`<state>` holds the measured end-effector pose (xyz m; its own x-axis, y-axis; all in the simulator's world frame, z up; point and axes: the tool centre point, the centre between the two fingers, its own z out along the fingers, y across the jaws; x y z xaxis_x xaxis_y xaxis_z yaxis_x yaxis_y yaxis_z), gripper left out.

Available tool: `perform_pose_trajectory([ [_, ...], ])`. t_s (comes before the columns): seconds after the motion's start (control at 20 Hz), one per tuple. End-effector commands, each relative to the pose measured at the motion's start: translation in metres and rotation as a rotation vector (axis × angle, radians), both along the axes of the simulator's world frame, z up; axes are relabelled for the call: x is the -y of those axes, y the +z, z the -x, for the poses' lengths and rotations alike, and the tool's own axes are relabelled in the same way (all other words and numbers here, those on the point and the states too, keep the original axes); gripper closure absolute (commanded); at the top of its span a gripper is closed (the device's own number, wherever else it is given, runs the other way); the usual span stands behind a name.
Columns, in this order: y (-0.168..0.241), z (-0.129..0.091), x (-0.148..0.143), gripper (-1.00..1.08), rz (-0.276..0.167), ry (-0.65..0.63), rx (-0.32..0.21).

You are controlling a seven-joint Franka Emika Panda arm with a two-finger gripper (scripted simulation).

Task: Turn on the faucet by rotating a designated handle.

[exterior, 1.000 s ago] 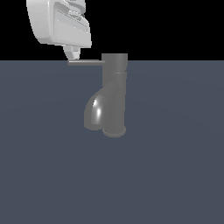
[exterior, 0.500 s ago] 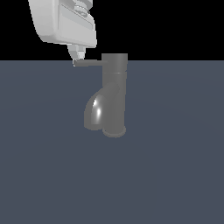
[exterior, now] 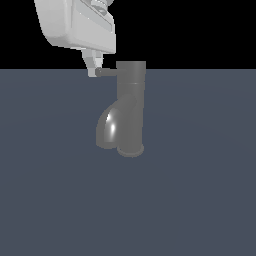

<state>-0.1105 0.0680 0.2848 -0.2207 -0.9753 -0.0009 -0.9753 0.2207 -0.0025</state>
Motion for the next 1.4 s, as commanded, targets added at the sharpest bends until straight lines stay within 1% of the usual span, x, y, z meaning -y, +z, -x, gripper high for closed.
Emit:
perform_pose_trajectory([
  [0.0, 0.000, 0.005, 0.006, 1.08, 0.001, -0.005, -0.002],
  [0.05, 0.000, 0.002, 0.002, 1.08, 0.001, -0.001, 0.000],
  [1.0, 0.000, 0.022, 0.110, 1.08, 0.000, -0.004, -0.002],
  [1.05, 0.000, 0.022, 0.110, 1.08, 0.000, -0.004, -0.002],
  [1.1, 0.000, 0.020, 0.093, 1.08, 0.002, 0.021, -0.001],
  [1.35, 0.000, 0.009, 0.110, 1.08, 0.002, 0.017, -0.001],
])
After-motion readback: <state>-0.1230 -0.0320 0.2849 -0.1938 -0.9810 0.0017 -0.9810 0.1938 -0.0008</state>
